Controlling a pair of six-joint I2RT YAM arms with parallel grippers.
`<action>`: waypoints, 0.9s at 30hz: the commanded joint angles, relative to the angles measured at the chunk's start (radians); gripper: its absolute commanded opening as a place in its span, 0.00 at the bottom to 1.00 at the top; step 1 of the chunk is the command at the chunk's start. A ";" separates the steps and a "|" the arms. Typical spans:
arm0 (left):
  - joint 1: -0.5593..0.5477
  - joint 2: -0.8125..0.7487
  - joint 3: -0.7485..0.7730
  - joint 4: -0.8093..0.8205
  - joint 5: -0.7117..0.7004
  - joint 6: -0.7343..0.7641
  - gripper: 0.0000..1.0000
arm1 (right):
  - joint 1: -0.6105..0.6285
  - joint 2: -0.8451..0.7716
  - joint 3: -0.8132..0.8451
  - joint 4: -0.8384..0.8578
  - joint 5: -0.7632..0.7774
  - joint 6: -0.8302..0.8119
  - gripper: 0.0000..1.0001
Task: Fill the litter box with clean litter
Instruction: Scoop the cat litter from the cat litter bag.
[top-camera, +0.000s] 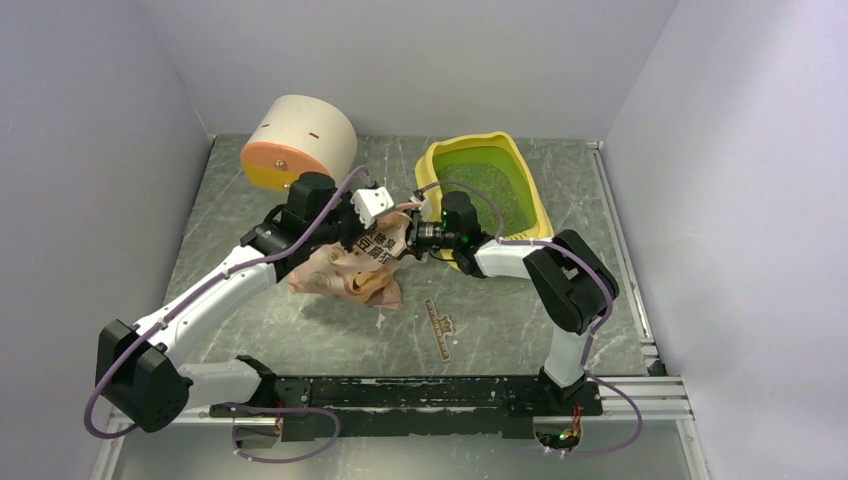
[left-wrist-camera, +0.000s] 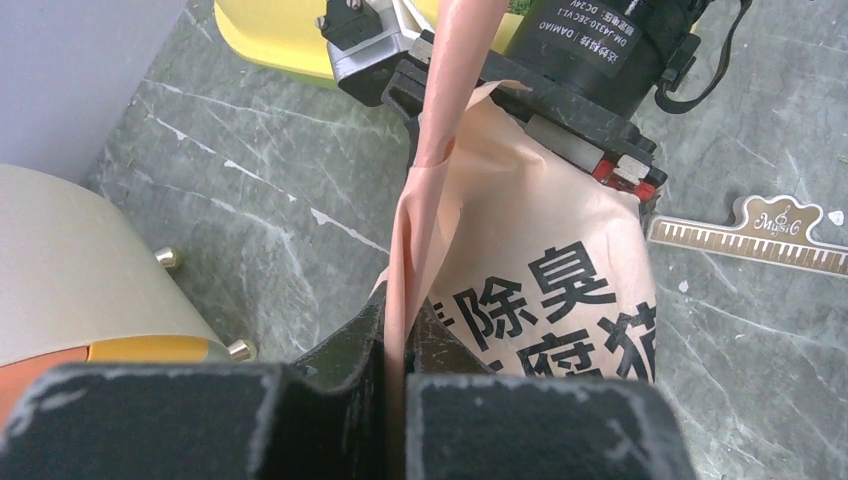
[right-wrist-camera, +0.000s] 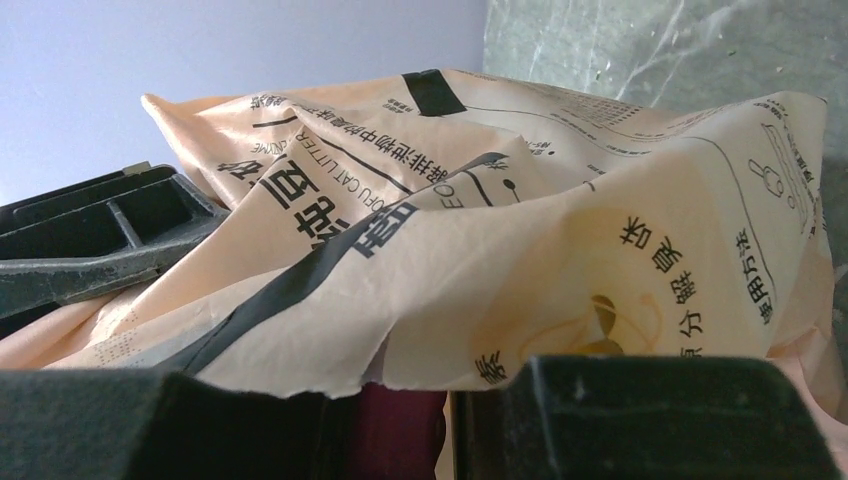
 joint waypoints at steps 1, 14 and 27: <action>-0.004 -0.025 0.020 0.136 0.032 -0.018 0.05 | -0.002 -0.059 -0.014 0.192 -0.053 0.052 0.00; -0.004 -0.168 -0.118 0.205 -0.067 -0.079 0.05 | -0.067 -0.154 -0.120 0.265 0.041 0.093 0.00; -0.002 -0.279 -0.249 0.276 -0.141 -0.136 0.05 | -0.176 -0.357 -0.215 0.069 0.073 0.031 0.00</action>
